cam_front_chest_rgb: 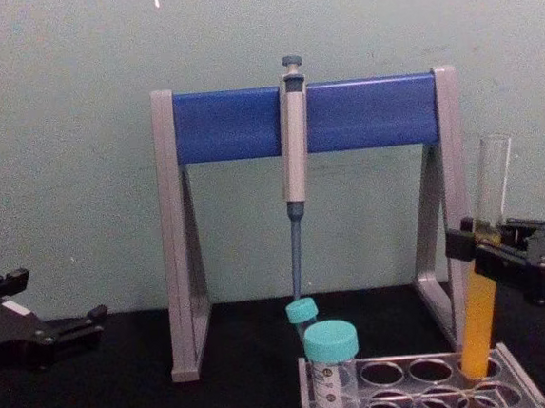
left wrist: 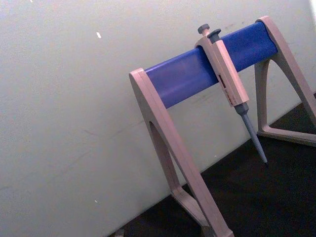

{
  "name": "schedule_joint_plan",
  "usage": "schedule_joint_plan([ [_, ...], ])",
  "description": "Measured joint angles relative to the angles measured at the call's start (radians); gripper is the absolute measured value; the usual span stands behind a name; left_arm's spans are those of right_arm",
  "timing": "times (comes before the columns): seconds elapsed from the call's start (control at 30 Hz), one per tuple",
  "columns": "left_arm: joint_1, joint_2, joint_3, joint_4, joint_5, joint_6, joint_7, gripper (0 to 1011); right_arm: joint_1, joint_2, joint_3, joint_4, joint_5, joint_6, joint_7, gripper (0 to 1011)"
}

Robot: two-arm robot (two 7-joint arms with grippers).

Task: Pick up the test tube from the test tube rack, shake it, then place it back into the test tube rack.

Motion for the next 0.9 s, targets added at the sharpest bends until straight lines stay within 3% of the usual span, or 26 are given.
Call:
schedule_joint_plan([
  [0.9, 0.0, 0.0, 0.0, 0.0, 0.0, 0.0, 0.0, 1001, 0.004, 0.003, -0.018, 0.031, -0.02, -0.005, 0.011, 232],
])
